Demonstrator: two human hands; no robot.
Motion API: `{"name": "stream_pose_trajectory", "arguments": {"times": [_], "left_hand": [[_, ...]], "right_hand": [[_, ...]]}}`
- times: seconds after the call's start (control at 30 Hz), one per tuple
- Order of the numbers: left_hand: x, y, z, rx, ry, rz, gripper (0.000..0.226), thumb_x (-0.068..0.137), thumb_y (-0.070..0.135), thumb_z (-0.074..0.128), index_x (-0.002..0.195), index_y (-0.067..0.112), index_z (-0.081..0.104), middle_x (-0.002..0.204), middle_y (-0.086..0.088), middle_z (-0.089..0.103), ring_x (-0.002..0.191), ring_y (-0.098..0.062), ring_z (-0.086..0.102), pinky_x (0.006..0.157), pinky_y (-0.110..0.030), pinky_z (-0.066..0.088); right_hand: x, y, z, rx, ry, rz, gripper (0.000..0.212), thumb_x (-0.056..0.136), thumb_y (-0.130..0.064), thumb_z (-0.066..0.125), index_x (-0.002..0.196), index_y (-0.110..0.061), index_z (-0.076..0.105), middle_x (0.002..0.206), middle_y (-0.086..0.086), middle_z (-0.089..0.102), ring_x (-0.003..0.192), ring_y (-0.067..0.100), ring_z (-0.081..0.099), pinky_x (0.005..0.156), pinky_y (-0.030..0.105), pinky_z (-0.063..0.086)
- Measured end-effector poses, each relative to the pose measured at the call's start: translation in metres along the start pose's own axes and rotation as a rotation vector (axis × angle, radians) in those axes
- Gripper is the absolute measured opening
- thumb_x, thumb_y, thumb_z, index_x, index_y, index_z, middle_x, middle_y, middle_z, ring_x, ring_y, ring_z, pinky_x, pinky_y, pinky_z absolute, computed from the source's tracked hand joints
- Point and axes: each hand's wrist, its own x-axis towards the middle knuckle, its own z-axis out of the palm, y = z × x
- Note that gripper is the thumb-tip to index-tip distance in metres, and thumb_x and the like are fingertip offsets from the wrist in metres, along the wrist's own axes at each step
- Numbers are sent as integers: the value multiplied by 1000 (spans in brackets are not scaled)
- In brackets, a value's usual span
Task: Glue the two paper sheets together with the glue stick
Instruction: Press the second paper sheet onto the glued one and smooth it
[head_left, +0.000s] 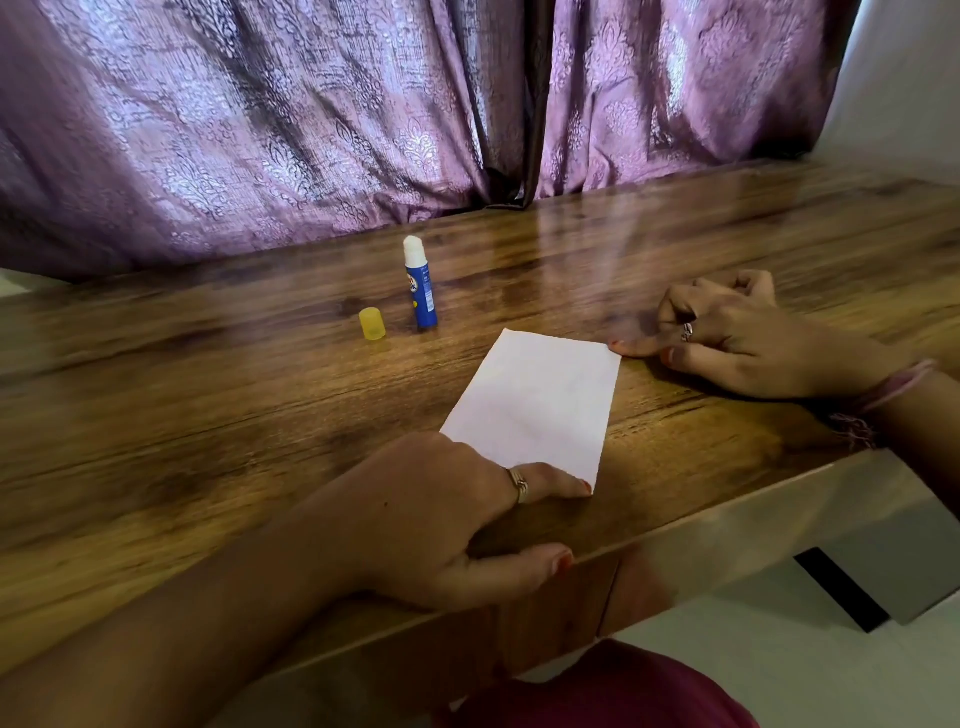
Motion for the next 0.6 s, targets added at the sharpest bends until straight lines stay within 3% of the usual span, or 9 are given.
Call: {"name": "stream_pose_trajectory", "arguments": {"times": [0.1,0.2,0.33,0.47,0.6], "left_hand": [[-2,-7,0,-93,120,19,50,91,61,29,116,30,58,55,7,36,59,-11,44,58,-18,30],[-2,-16,-6,-250,140,37,48,89,62,27,116,36,57,52,7,48,53,-9,51,50,-17,36],[-3,-20,-5,-246,215,11,55,88,63,25,99,29,66,53,8,54,50,-8,52,52,-28,43],[-5,-28,-5,-218,315,-42,45,89,56,32,76,26,63,52,11,53,46,-5,48,44,-15,33],[-3,-30,-5,-199,419,-145,56,89,57,29,73,20,68,49,12,53,41,-8,47,44,-15,34]], "right_hand": [[-10,-11,-5,-24,79,-44,52,82,-52,29,76,-25,73,91,-19,47,96,6,46,89,33,12],[-23,-22,-12,-34,135,-84,45,86,-49,34,92,-33,75,95,-17,50,93,9,49,88,37,17],[-41,-30,-20,-9,182,-135,41,90,-49,37,90,-34,76,97,-18,51,91,4,45,87,39,20],[-60,-35,-21,35,215,-167,44,93,-49,35,88,-34,76,99,-9,57,90,8,48,89,44,23],[-69,-49,-21,152,215,-187,42,94,-45,36,89,-34,76,99,-9,61,94,6,50,87,48,25]]}}
